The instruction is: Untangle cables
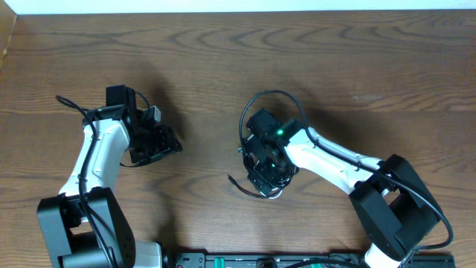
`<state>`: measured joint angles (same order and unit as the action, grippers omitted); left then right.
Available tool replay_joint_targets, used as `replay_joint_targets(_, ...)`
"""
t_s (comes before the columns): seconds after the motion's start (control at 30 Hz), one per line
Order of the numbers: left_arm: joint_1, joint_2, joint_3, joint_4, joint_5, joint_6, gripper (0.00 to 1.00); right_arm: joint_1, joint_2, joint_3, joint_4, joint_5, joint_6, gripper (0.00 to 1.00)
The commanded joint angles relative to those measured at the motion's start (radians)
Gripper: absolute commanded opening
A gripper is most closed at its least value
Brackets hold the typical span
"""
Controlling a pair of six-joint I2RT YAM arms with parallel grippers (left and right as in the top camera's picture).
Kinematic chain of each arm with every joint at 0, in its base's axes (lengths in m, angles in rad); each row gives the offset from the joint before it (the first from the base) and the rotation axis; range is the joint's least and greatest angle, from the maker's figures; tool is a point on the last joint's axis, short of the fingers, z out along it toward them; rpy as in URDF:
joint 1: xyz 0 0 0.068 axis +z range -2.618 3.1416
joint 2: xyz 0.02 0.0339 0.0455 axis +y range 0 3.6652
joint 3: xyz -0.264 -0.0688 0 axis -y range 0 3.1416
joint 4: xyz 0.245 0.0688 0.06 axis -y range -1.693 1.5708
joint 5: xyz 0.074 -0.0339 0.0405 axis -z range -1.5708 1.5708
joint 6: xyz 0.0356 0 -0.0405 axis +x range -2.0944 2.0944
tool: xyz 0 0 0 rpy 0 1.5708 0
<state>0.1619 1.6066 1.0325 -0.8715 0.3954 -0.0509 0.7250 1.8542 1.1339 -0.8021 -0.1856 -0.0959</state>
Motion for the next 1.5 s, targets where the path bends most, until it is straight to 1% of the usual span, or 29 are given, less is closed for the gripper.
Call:
replay_joint_targets(0.0, 0.003, -0.015, 0.020, -0.011, 0.017, 0.017, 0.62, 0.004, -0.016, -0.069, 0.043, -0.008, 0.001, 0.93)
replay_joint_targets(0.07, 0.003, -0.015, 0.020, -0.014, 0.017, 0.017, 0.63, 0.004, -0.016, -0.095, 0.079, -0.008, 0.002, 0.82)
replay_joint_targets(0.1, 0.003, -0.015, 0.020, -0.014, 0.017, 0.017, 0.62, 0.004, -0.016, -0.105, 0.093, -0.009, 0.004, 0.73)
replay_joint_targets(0.17, 0.003, -0.015, 0.020, -0.015, 0.017, 0.017, 0.62, 0.004, -0.016, -0.116, 0.113, -0.009, 0.015, 0.54)
replay_joint_targets(0.2, 0.003, -0.015, 0.020, -0.015, 0.020, 0.017, 0.62, 0.004, -0.016, -0.116, 0.116, -0.008, 0.023, 0.37)
replay_joint_targets(0.23, 0.003, -0.015, 0.020, -0.014, 0.029, 0.017, 0.62, 0.004, -0.016, -0.116, 0.124, -0.008, 0.032, 0.16)
replay_joint_targets(0.27, 0.003, -0.015, 0.020, -0.014, 0.044, 0.017, 0.62, 0.004, -0.016, -0.116, 0.136, -0.008, 0.050, 0.01)
replay_joint_targets(0.4, 0.002, -0.015, 0.020, -0.014, 0.070, 0.016, 0.62, 0.004, -0.016, -0.101, 0.192, -0.009, 0.114, 0.01)
replay_joint_targets(0.47, -0.003, -0.015, 0.020, -0.018, 0.088, 0.017, 0.61, 0.004, -0.016, -0.072, 0.198, -0.008, 0.118, 0.01)
replay_joint_targets(0.57, -0.026, -0.015, 0.020, -0.017, 0.159, 0.034, 0.58, 0.004, -0.016, 0.008, 0.179, -0.008, 0.117, 0.01)
replay_joint_targets(0.7, -0.096, -0.015, 0.020, -0.005, 0.237, 0.087, 0.57, 0.004, -0.016, 0.163, 0.086, -0.008, 0.063, 0.01)
replay_joint_targets(0.8, -0.150, -0.015, 0.020, 0.025, 0.309, 0.114, 0.57, 0.004, -0.016, 0.306, -0.016, -0.004, 0.012, 0.01)
replay_joint_targets(0.9, -0.183, -0.015, 0.021, 0.092, 0.451, 0.137, 0.57, 0.002, -0.016, 0.419, -0.089, 0.034, -0.004, 0.01)
replay_joint_targets(1.07, -0.188, -0.015, 0.021, 0.204, 0.632, 0.127, 0.57, 0.002, -0.016, 0.517, -0.171, 0.082, -0.015, 0.01)
replay_joint_targets(1.17, -0.188, -0.015, 0.021, 0.253, 0.641, 0.094, 0.57, 0.002, -0.016, 0.555, -0.216, 0.082, -0.015, 0.01)
replay_joint_targets(1.3, -0.188, -0.015, 0.021, 0.284, 0.640, 0.091, 0.58, 0.002, -0.016, 0.616, -0.269, 0.082, -0.014, 0.01)
replay_joint_targets(1.33, -0.188, -0.015, 0.021, 0.287, 0.640, 0.091, 0.59, 0.002, -0.016, 0.639, -0.282, 0.082, -0.014, 0.01)
replay_joint_targets(1.37, -0.188, -0.015, 0.021, 0.289, 0.640, 0.091, 0.62, 0.002, -0.016, 0.667, -0.295, 0.082, -0.014, 0.01)
replay_joint_targets(1.47, -0.188, -0.015, 0.021, 0.291, 0.640, 0.091, 0.65, 0.002, -0.016, 0.777, -0.330, 0.082, -0.014, 0.01)
